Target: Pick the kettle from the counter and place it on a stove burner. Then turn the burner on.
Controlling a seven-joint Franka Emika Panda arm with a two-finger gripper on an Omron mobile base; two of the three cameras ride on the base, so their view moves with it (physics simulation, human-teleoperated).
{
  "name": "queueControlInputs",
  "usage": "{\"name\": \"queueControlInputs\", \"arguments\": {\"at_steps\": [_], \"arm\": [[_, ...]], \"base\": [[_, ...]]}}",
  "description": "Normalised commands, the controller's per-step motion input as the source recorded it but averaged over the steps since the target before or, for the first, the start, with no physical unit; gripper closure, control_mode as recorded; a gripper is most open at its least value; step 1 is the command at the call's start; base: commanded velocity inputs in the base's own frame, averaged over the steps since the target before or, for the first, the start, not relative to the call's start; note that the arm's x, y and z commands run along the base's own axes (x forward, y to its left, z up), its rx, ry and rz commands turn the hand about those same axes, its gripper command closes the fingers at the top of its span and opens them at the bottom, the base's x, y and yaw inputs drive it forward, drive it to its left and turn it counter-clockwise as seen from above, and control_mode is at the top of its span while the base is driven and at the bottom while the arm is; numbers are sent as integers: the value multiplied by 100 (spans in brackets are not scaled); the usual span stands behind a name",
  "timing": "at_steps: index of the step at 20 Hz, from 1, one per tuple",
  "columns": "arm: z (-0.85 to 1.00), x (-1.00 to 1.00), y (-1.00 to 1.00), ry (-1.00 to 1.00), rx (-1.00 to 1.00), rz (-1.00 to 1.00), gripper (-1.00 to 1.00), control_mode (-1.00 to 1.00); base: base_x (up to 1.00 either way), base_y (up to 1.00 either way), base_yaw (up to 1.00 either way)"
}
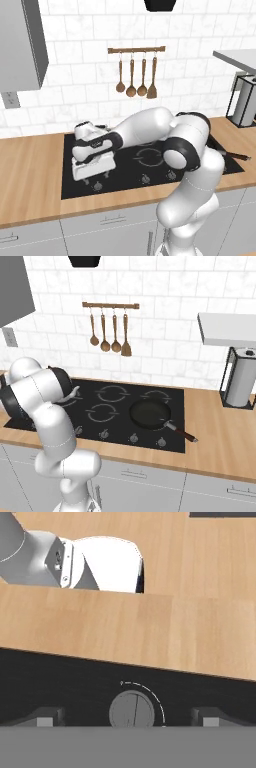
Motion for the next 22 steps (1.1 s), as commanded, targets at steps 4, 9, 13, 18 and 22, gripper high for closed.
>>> {"name": "queueControlInputs", "arguments": {"at_steps": [4, 9, 13, 18, 22], "arm": [[-28, 0, 0, -14, 1, 0, -100, -100], [-19, 2, 0, -8, 2, -1, -100, -100], [-2, 1, 0, -2, 4, -6, -100, -100], [-4, -6, -20, 0, 4, -7, -100, -100], [-12, -10, -15, 0, 1, -4, -100, -100]], "base": [[0, 0, 0], [0, 0, 0], [0, 0, 0], [0, 0, 0], [0, 0, 0]]}}
